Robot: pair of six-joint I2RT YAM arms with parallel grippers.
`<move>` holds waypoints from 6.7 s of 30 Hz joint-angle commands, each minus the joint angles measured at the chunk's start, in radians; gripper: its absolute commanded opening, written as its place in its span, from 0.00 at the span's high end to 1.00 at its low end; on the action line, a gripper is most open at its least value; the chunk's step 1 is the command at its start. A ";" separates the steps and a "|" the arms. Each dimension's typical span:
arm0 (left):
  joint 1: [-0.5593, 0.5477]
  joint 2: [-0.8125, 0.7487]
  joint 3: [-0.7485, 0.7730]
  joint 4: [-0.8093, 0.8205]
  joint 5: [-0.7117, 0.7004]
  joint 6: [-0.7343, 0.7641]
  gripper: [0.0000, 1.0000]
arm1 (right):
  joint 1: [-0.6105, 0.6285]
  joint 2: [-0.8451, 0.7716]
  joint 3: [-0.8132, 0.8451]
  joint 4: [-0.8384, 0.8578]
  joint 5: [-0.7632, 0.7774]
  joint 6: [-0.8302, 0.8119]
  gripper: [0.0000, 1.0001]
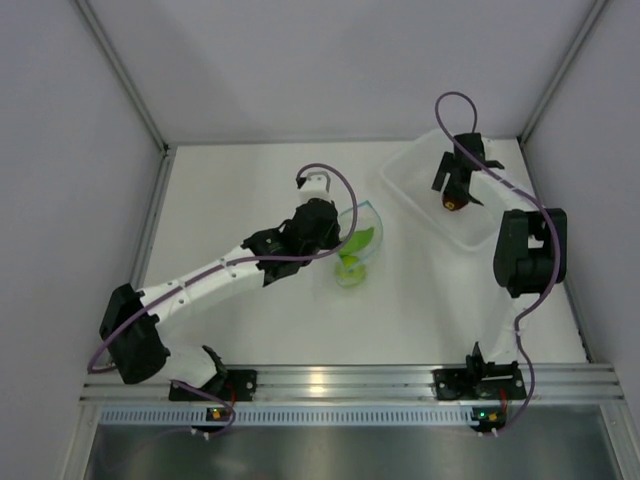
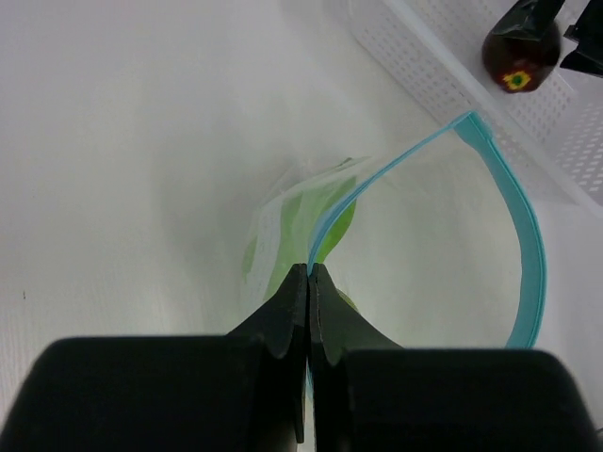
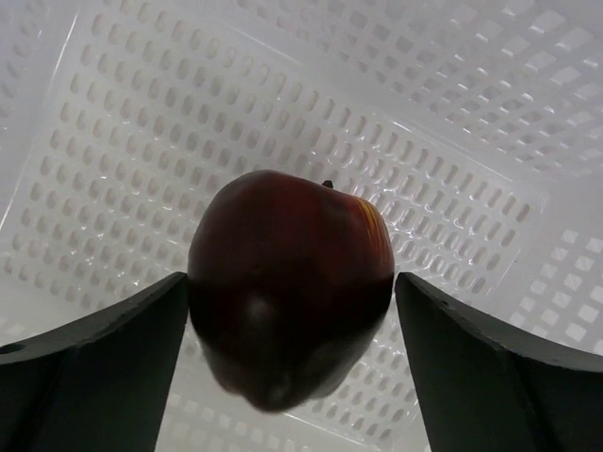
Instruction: Open the zip-top bag and remove the fake food
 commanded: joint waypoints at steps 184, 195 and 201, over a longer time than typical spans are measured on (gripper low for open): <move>0.033 -0.315 -0.426 0.330 0.159 -0.068 1.00 | 0.945 -0.645 -0.617 0.542 -0.066 -0.185 0.96; -0.103 -0.312 -0.515 0.496 0.170 -0.014 1.00 | 0.941 -0.525 -0.498 0.413 0.316 0.194 0.97; -0.183 -0.293 -0.527 0.519 0.123 0.045 1.00 | 0.875 -0.438 -0.425 0.323 0.332 0.300 1.00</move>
